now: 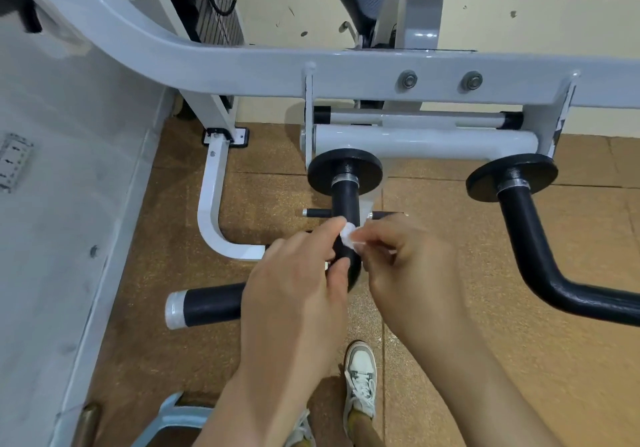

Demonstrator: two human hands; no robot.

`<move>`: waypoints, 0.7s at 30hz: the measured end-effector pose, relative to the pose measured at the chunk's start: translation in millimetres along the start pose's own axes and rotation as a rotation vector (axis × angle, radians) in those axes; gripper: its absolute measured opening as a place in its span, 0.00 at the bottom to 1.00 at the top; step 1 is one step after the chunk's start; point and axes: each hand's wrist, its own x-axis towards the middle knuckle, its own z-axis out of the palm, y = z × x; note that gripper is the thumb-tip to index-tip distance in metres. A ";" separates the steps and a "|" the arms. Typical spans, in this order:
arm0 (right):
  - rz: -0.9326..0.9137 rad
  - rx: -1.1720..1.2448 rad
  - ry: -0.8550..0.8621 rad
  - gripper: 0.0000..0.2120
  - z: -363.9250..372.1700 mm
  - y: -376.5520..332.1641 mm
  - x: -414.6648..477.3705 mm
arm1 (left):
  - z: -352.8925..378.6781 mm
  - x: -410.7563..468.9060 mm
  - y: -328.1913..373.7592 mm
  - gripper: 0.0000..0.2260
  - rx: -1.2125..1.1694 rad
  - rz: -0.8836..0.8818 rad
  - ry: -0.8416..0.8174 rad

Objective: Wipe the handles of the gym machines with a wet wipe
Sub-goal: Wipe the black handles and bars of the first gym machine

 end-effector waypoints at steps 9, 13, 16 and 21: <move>-0.058 0.075 0.137 0.09 28.9 9.7 30.5 | 3.5 16.9 8.3 0.17 0.071 -0.003 -0.026; -0.056 0.147 0.093 0.19 26.2 16.5 6.7 | 8.6 30.7 9.5 0.20 0.143 0.063 0.014; -0.039 0.249 0.158 0.19 22.1 15.7 16.1 | 13.0 41.9 10.4 0.17 0.199 0.088 -0.066; 0.147 0.399 0.253 0.08 22.6 16.4 31.6 | 14.1 60.5 14.8 0.13 0.273 0.027 -0.025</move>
